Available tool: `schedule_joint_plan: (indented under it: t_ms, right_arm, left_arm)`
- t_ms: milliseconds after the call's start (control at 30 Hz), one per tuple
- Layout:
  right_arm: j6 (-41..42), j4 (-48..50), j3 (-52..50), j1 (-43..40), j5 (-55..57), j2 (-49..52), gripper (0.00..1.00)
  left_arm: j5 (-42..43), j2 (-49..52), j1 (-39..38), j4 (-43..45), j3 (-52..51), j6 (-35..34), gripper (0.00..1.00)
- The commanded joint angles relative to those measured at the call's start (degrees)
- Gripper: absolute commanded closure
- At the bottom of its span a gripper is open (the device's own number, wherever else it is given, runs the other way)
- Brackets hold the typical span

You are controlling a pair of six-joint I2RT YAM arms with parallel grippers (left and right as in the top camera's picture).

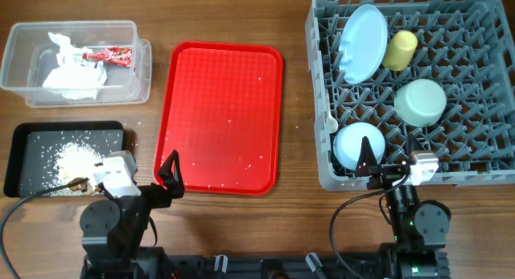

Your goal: Sort waste into correct bins and load items into the dishwasher rack

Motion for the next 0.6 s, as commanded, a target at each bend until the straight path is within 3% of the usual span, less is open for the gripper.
schedule_joint_plan:
  t_ms: [0, 167, 367, 567]
  right_arm:
    - [-0.98, 0.13, -0.11, 0.44, 0.74, -0.55, 0.00]
    - [-1.01, 0.13, -0.11, 0.44, 0.74, -0.55, 0.00]
    - [-1.03, 0.13, -0.11, 0.44, 0.74, -0.55, 0.00]
    - [-1.01, 0.13, -0.11, 0.44, 0.74, -0.55, 0.00]
  left_arm:
    - [1.73, -1.84, -0.33, 6.19, -5.33, 1.16, 0.00]
    - [2.14, -3.89, -0.33, 15.82, -11.21, 1.16, 0.00]
    - [2.73, -10.27, -0.37, 17.40, -16.59, 1.18, 0.00]
    - [2.75, -10.27, -0.37, 28.28, -20.72, 1.18, 0.00]
